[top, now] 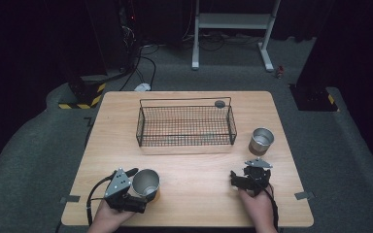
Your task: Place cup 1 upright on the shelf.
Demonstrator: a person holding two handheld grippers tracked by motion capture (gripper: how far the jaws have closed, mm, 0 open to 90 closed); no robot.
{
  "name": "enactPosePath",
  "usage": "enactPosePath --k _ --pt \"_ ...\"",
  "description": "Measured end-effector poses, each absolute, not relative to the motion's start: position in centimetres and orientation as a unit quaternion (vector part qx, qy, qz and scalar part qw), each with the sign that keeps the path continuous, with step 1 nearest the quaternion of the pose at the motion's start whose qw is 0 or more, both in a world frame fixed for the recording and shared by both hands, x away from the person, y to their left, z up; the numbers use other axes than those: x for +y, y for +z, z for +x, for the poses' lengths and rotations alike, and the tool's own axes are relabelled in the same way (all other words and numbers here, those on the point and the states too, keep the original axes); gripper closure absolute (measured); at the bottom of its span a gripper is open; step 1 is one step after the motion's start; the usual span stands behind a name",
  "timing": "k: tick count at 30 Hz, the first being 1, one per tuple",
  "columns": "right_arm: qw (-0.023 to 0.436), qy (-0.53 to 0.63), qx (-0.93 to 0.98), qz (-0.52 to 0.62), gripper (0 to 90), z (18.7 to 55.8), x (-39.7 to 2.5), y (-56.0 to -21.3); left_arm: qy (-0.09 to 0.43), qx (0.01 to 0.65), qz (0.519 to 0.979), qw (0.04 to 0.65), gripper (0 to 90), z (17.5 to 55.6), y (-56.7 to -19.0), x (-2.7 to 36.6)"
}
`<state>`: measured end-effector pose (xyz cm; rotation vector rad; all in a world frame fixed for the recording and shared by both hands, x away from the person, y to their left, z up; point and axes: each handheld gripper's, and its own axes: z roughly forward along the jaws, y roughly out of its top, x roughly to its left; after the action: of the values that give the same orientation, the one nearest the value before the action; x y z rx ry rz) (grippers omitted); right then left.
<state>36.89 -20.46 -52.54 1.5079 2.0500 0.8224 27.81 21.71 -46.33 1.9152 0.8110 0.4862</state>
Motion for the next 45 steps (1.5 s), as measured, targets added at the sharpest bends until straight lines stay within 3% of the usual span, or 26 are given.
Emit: enactPosePath --k 12,27,45 --pt "0.231 0.299 0.746 0.549 8.5 36.9 -20.5 -52.5 0.195 0.338 0.797 0.462 0.5 28.1 -47.7 21.6" --pt "0.231 0.299 0.746 0.549 8.5 36.9 -20.5 -52.5 0.188 0.335 0.788 0.482 0.9 28.1 -48.1 22.0" --pt "0.231 0.299 0.746 0.548 8.5 36.9 -20.5 -52.5 0.204 0.317 0.782 0.497 11.6 27.9 -48.1 22.2"
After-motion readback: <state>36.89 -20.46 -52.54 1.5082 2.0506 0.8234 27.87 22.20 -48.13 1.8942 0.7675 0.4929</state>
